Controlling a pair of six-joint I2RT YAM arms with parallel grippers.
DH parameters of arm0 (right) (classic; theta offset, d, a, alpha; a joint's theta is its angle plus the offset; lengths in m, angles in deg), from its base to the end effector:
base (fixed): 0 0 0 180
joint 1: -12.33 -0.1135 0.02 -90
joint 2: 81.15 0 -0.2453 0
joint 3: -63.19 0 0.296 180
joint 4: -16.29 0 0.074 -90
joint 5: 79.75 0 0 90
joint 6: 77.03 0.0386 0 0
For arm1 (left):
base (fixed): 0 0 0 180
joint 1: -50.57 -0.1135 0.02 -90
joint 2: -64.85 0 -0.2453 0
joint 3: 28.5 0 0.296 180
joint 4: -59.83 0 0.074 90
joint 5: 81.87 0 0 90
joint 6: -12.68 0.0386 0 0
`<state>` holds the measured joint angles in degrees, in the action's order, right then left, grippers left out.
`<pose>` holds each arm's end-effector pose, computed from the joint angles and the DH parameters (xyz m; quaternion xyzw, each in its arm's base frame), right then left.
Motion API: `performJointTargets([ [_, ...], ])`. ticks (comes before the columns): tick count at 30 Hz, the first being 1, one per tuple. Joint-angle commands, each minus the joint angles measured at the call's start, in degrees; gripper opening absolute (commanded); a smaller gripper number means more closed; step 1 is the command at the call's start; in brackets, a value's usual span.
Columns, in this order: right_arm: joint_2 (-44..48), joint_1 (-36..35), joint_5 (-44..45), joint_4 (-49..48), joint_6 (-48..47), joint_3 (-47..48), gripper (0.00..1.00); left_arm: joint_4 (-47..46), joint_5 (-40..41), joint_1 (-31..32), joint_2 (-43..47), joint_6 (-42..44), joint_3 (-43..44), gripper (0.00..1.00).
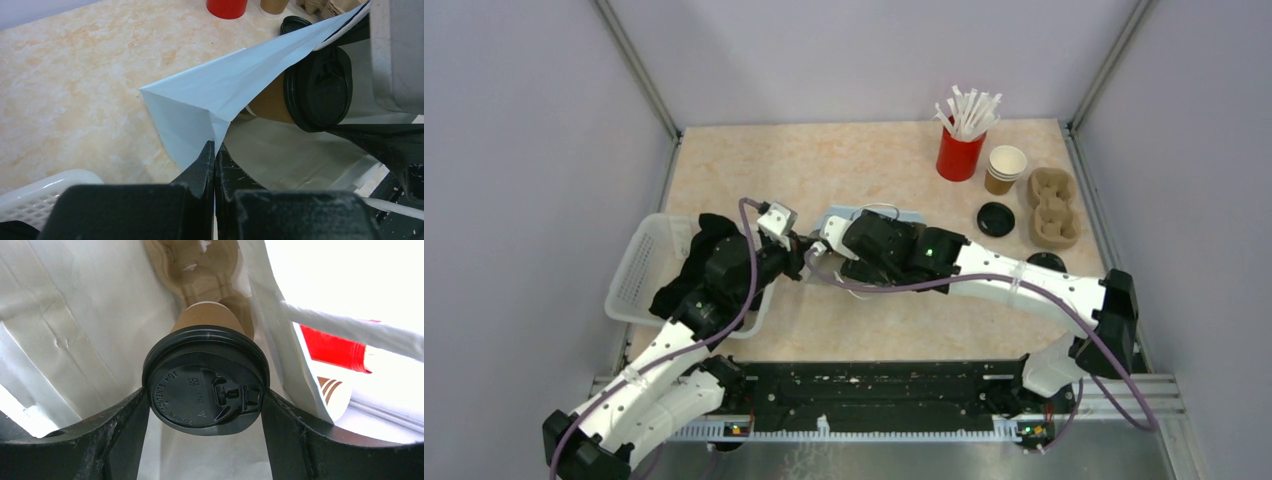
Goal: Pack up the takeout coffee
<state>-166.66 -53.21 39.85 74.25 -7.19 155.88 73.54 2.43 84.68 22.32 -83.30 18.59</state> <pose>0.1674 0.3221 0.3117 -0.5565 0.7260 -0.0968 0.3922 0.2009 -0.1407 0.2850 0.2160 0.7297 -0.2575 0.5954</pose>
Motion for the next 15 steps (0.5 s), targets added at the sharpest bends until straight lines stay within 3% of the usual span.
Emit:
performJointTargets([
  [1, -1.6, 0.6, -1.4, -1.1, 0.1, 0.7, 0.57, -6.4, -0.6, 0.0, 2.4, -1.0, -2.8, 0.00],
  [8, -2.7, 0.5, -4.2, 2.7, 1.0, 4.5, 0.57, -5.4, 4.0, -0.1, -2.2, -1.4, 1.0, 0.00],
  [15, 0.2, 0.1, -6.0, 1.7, -5.6, 2.5, 0.57, -2.5, 5.2, 0.2, -4.7, -3.7, 5.0, 0.00],
])
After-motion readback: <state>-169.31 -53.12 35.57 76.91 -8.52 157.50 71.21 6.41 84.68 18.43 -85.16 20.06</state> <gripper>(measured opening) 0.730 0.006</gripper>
